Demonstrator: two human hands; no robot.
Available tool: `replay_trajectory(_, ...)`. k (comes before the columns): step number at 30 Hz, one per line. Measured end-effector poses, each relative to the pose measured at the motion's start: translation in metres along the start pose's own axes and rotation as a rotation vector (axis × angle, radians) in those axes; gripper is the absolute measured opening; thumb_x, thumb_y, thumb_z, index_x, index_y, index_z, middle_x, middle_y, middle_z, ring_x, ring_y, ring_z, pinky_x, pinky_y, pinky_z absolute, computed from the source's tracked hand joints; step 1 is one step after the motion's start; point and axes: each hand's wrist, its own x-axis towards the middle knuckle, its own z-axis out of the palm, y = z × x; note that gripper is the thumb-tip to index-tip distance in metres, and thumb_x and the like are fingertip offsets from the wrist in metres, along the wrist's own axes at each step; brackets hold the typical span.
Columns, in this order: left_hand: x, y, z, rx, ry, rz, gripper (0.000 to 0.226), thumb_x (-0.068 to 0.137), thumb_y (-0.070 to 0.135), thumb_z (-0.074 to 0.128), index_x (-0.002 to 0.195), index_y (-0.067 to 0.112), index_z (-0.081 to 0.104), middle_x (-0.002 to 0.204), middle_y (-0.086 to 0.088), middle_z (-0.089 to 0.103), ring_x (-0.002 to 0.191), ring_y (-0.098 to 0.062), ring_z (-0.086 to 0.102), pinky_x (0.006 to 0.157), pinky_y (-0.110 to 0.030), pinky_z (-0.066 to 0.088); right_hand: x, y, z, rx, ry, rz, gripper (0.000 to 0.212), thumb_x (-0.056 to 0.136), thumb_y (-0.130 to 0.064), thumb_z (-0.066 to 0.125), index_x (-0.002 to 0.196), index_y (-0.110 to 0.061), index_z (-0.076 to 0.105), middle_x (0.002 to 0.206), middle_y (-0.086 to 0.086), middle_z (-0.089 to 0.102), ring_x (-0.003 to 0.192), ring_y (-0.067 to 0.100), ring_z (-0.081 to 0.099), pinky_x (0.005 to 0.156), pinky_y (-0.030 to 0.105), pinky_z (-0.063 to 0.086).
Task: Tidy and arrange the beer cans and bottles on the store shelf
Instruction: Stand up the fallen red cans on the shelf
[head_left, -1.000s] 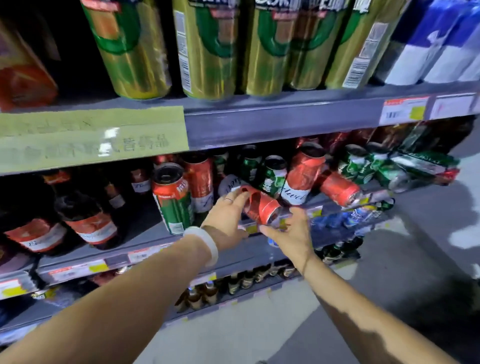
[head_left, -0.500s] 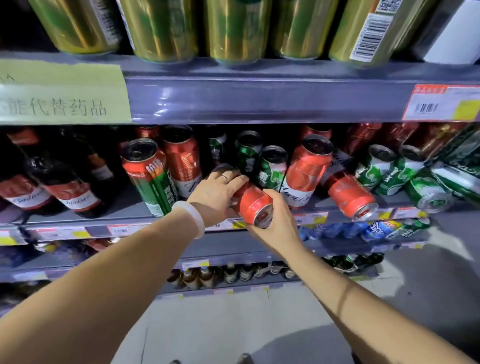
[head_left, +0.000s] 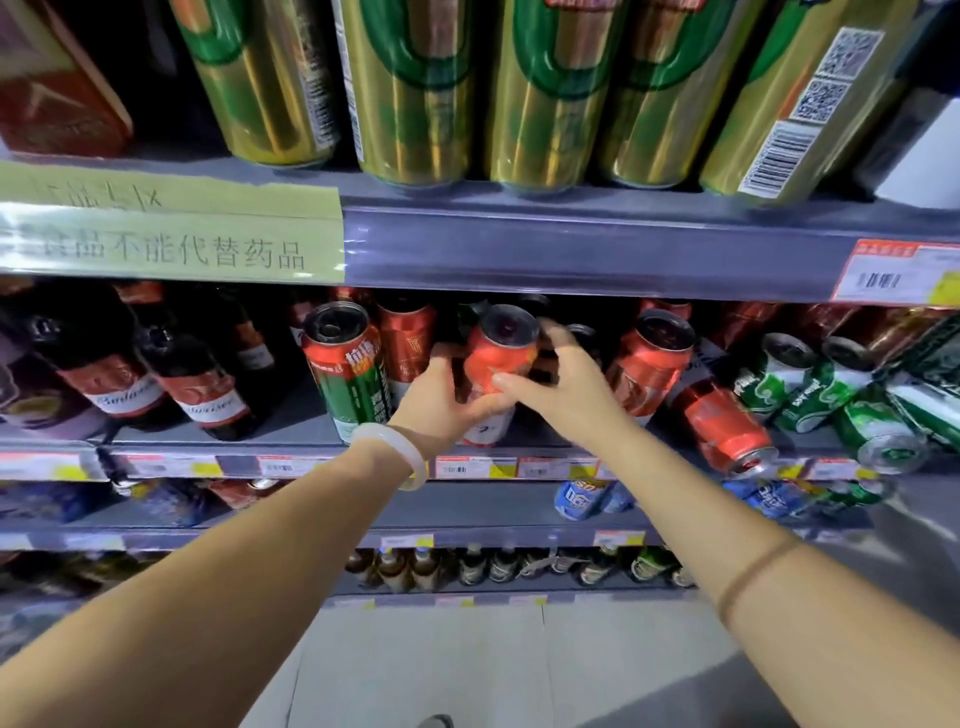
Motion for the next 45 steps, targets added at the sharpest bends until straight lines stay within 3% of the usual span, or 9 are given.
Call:
replay_trajectory(6,-0.002,-0.011,0.006,-0.092,0.063,-0.021,0.063,0.072,0.022,0.077,0.122,0.010,0.041,0.105,0.002,0.056,0.096,-0.013,0.053,0.074,-0.012,0.034,0.018,-0.015,-0.004,-0.097,-0.096,0.021,0.082,0.076,-0.023,0.075,0.144,-0.022,0.028,0.139,0.002,0.046,0.125,0.016,0.044,0.095,0.021,0.033)
replay_trajectory(11,-0.005,-0.013,0.011,-0.151,0.019,-0.026,0.065,0.077,0.018,0.073,0.132,0.014,0.038,0.111,0.006,0.054,0.100,-0.006,0.048,0.082,-0.014,0.034,0.017,-0.013,0.000,-0.187,-0.088,0.042,0.097,0.067,-0.016,0.080,0.143,-0.021,0.020,0.131,0.008,0.052,0.120,0.023,0.051,0.098,0.033,0.042)
replay_trajectory(16,-0.003,-0.013,0.011,-0.076,0.034,-0.045,0.060,0.079,0.022,0.070,0.130,0.011,0.041,0.124,-0.004,0.058,0.114,-0.019,0.053,0.082,-0.016,0.034,0.015,-0.011,0.006,-0.128,-0.018,0.034,0.095,0.065,-0.018,0.081,0.140,-0.023,0.024,0.126,0.005,0.055,0.115,0.022,0.054,0.099,0.040,0.045)
replay_trajectory(20,-0.011,-0.011,0.015,0.017,0.112,-0.091,0.056,0.078,0.022,0.071,0.123,0.005,0.042,0.107,-0.007,0.059,0.096,-0.025,0.057,0.074,-0.025,0.039,0.009,-0.010,0.011,-0.085,0.021,0.056,0.095,0.068,-0.019,0.080,0.142,-0.023,0.021,0.128,0.006,0.054,0.116,0.022,0.054,0.099,0.040,0.045)
replay_trajectory(23,-0.027,-0.015,0.024,0.057,0.016,-0.128,0.061,0.075,0.026,0.074,0.123,0.007,0.041,0.102,-0.001,0.054,0.091,-0.020,0.055,0.075,-0.028,0.042,-0.006,-0.003,0.009,-0.101,0.041,0.109,0.095,0.069,-0.021,0.080,0.143,-0.021,0.020,0.136,0.008,0.048,0.122,0.023,0.050,0.101,0.043,0.044)
replay_trajectory(27,-0.036,-0.010,0.042,0.216,-0.201,0.062,0.065,0.077,0.029,0.072,0.130,0.008,0.041,0.131,-0.008,0.051,0.120,-0.023,0.050,0.095,-0.029,0.040,-0.041,0.016,-0.009,-0.083,0.042,0.173,0.077,0.076,-0.014,0.075,0.140,-0.017,0.032,0.139,0.007,0.044,0.125,0.019,0.045,0.103,0.036,0.041)
replay_trajectory(34,-0.025,0.050,0.097,0.246,-0.327,0.371,0.068,0.076,0.029,0.072,0.134,0.014,0.038,0.131,-0.009,0.049,0.123,-0.025,0.044,0.096,-0.028,0.036,-0.094,0.050,-0.076,-0.059,0.271,0.148,0.048,0.080,-0.011,0.070,0.124,-0.012,0.052,0.119,-0.001,0.057,0.106,0.009,0.054,0.092,0.025,0.045)
replay_trajectory(39,-0.014,0.089,0.148,0.267,-0.380,0.442,0.073,0.079,0.023,0.070,0.139,0.013,0.030,0.138,-0.008,0.038,0.127,-0.023,0.037,0.100,-0.025,0.030,-0.105,0.090,-0.144,-0.101,0.431,0.175,0.038,0.082,-0.002,0.064,0.119,-0.008,0.056,0.122,0.008,0.057,0.105,0.014,0.053,0.095,0.032,0.046)
replay_trajectory(45,0.007,0.107,0.201,0.410,-0.307,0.367,0.080,0.079,0.020,0.068,0.144,0.015,0.021,0.150,-0.009,0.023,0.135,-0.028,0.026,0.110,-0.030,0.022,-0.105,0.145,-0.193,-0.221,0.264,0.254,0.051,0.086,0.006,0.051,0.132,-0.016,0.048,0.130,0.005,0.051,0.114,0.021,0.051,0.095,0.030,0.042)
